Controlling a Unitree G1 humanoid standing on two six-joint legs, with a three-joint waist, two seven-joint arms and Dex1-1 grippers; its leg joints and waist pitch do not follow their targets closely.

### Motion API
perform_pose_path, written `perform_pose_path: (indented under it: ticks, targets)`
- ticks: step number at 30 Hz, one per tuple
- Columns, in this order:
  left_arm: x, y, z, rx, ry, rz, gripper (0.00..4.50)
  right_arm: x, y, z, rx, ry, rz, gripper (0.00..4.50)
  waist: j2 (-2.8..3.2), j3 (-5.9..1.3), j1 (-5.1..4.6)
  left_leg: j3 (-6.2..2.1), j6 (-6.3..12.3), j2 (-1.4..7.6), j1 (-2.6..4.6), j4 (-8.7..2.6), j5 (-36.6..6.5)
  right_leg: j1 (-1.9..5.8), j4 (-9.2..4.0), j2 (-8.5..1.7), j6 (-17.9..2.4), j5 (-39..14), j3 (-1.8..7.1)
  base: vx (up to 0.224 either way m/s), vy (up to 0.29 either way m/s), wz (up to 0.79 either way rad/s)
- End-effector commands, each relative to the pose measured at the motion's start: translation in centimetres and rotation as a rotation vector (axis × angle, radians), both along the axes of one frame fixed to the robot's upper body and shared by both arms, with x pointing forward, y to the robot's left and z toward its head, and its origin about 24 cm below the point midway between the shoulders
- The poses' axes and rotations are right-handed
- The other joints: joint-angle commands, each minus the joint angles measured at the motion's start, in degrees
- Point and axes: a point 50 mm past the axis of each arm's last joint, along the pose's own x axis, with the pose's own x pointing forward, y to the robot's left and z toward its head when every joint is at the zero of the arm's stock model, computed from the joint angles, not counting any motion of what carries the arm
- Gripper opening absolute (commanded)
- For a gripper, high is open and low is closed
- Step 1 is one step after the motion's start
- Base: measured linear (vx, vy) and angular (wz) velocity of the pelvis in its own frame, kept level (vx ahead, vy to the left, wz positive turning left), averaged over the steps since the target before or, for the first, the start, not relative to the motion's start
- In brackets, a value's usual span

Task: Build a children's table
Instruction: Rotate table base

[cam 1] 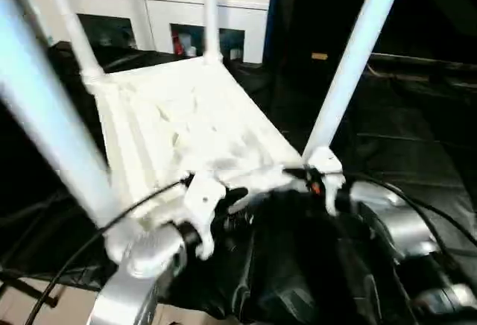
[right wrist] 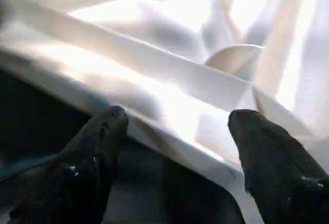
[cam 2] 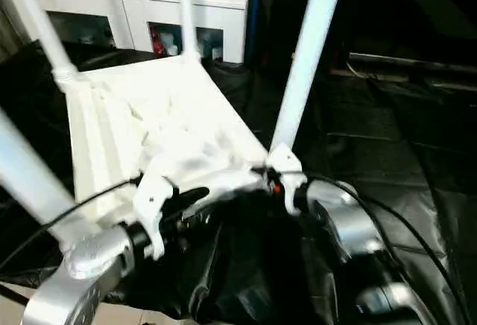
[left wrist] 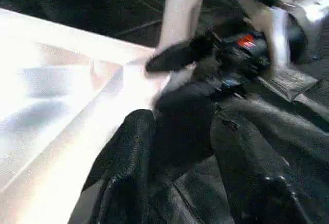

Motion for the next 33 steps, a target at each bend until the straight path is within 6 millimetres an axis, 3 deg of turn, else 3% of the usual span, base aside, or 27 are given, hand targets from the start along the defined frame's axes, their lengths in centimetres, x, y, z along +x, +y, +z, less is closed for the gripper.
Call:
perform_pose_path:
  ticks: [1, 3, 4, 5, 7, 8, 12, 13, 18, 19, 23, 24, 26, 28, 31, 33]
  targets:
    - [-0.4, 0.0, 0.3, 0.015, -0.030, -0.012, 2.43, 1.3, -1.2, 0.2, -0.042, -0.047, -0.140, 3.59, -0.49, -3.01, 0.00, -1.93, 0.39, 3.57, 0.89, -4.81, -16.76, 1.85, -5.03, -3.53, -8.73, -23.57, 3.09, 0.000, 0.000, 0.00]
    - [-0.9, 0.1, 0.4, 0.008, -0.027, -0.041, 2.74, 2.4, -1.7, 0.3, -0.048, -0.077, -0.261, 3.59, -0.55, -3.03, -0.09, -1.91, -0.15, 3.52, 1.03, -4.78, -17.18, 1.74, -5.01, -3.57, -8.72, -23.99, 3.08, 0.000, 0.000, 0.00]
    - [-0.9, 0.1, 0.4, 0.008, -0.027, -0.041, 2.74, 2.4, -1.7, 0.3, -0.048, -0.077, -0.261, 3.59, -0.58, -2.94, -0.30, -1.96, -0.18, 3.43, 0.77, -4.86, -17.28, 1.94, -5.04, -3.55, -8.61, -24.32, 3.01, 0.000, 0.000, 0.00]
    - [-1.2, 0.1, 0.5, 0.003, -0.029, -0.060, 2.78, 2.8, -1.9, 0.4, -0.047, -0.087, -0.308, 3.59, -0.12, -3.05, -0.10, -1.97, -0.42, 3.47, 0.98, -4.78, -17.44, 1.84, -4.96, -3.62, -8.53, -24.27, 3.01, 0.000, 0.000, 0.00]
    - [-1.6, 0.1, 0.6, -0.003, -0.034, -0.081, 2.80, 3.3, -2.1, 0.3, -0.047, -0.096, -0.354, 3.59, -0.20, -3.15, -0.22, -1.79, -0.69, 3.40, 1.08, -4.73, -17.82, 1.75, -4.84, -3.33, -8.87, -22.19, 3.04, 0.000, 0.000, 0.00]
    - [-1.8, 0.3, 0.7, -0.015, -0.030, -0.091, 3.11, 3.5, -2.1, 0.4, -0.040, -0.101, -0.372, 3.59, -0.18, -3.16, -0.24, -1.81, -0.67, 3.40, 0.99, -4.74, -17.66, 1.85, -4.71, -3.34, -9.03, -21.55, 3.04, 0.000, 0.000, 0.00]
    - [-2.6, 1.0, 0.8, -0.036, -0.018, -0.120, 3.28, 3.8, -1.9, 0.3, -0.029, -0.113, -0.400, 3.59, 0.02, -3.40, -0.17, -1.63, -0.13, 3.39, 0.87, -4.63, -15.58, 2.07, -4.08, -3.22, -10.27, -17.46, 3.10, 0.000, 0.000, 0.00]
    - [-3.0, 1.2, 0.8, -0.047, -0.009, -0.133, 3.52, 3.9, -1.9, 0.2, -0.027, -0.114, -0.402, 3.59, 0.00, -3.44, -0.22, -1.58, 0.35, 3.38, 0.65, -4.65, -14.38, 2.32, -3.79, -3.15, -10.89, -15.43, 3.08, 0.000, 0.000, 0.00]
    - [-4.4, 2.6, 1.1, -0.080, 0.036, -0.176, 3.80, 3.8, -2.1, 0.0, -0.025, -0.115, -0.402, 3.59, 0.12, -3.37, -0.35, -1.44, 0.58, 3.36, 0.85, -4.63, -14.57, 2.23, -3.65, -2.97, -11.72, -15.21, 3.07, 0.000, 0.000, 0.00]
    - [-4.7, 3.1, 1.1, -0.086, 0.054, -0.190, 4.05, 3.7, -2.0, -0.1, -0.016, -0.112, -0.387, 3.59, 0.21, -3.29, -0.28, -1.36, 0.51, 3.31, 1.17, -4.59, -15.53, 1.98, -3.68, -2.81, -11.43, -16.21, 3.09, 0.000, 0.000, 0.00]
    - [-4.8, 4.5, 1.2, -0.092, 0.080, -0.206, 4.19, 2.8, -1.1, 0.0, 0.053, -0.096, -0.261, 3.59, 0.25, -3.02, -0.34, -1.44, 0.13, 3.37, 1.24, -4.85, -18.14, 1.89, -4.04, -2.72, -10.29, -19.03, 3.20, 0.000, 0.000, 0.00]
    - [-4.9, 4.8, 1.3, -0.111, 0.097, -0.208, 4.43, 2.4, -0.8, -0.1, 0.066, -0.091, -0.217, 3.59, 0.32, -3.00, -0.33, -1.50, -0.16, 3.41, 1.18, -4.93, -18.11, 2.00, -4.02, -2.80, -10.12, -19.21, 3.24, 0.000, 0.000, 0.00]
    - [-5.7, 5.8, 1.2, -0.144, 0.159, -0.253, 4.43, 1.2, -0.2, -0.4, 0.079, -0.085, -0.114, 3.59, 0.69, -3.05, -0.03, -1.58, -0.49, 3.38, 1.29, -5.00, -17.96, 1.96, -3.82, -2.73, -10.16, -18.51, 3.33, 0.000, 0.000, 0.00]
    - [-6.5, 6.8, 1.2, -0.141, 0.194, -0.272, 4.43, 0.7, -0.1, -0.6, 0.077, -0.084, -0.079, 3.59, 0.49, -2.92, -0.31, -1.64, -0.39, 3.33, 1.04, -5.17, -18.91, 1.98, -3.84, -2.62, -9.91, -19.36, 3.27, 0.000, 0.000, 0.00]
    - [-7.3, 8.3, 1.3, -0.144, 0.240, -0.279, 4.43, 0.3, -0.3, -0.6, 0.083, -0.081, -0.065, 3.59, 0.72, -2.86, -0.27, -1.52, -1.07, 3.34, 1.57, -5.15, -20.23, 1.56, -4.07, -2.63, -10.22, -20.62, 3.45, 0.000, 0.000, 0.00]
    - [-7.8, 9.4, 1.5, -0.135, 0.271, -0.285, 4.43, 0.0, -0.3, -0.6, 0.092, -0.077, -0.044, 3.59, 0.76, -2.58, -0.42, -1.68, -1.49, 3.32, 1.50, -5.40, -22.34, 1.56, -4.24, -2.51, -9.55, -22.74, 3.42, 0.000, 0.000, 0.00]
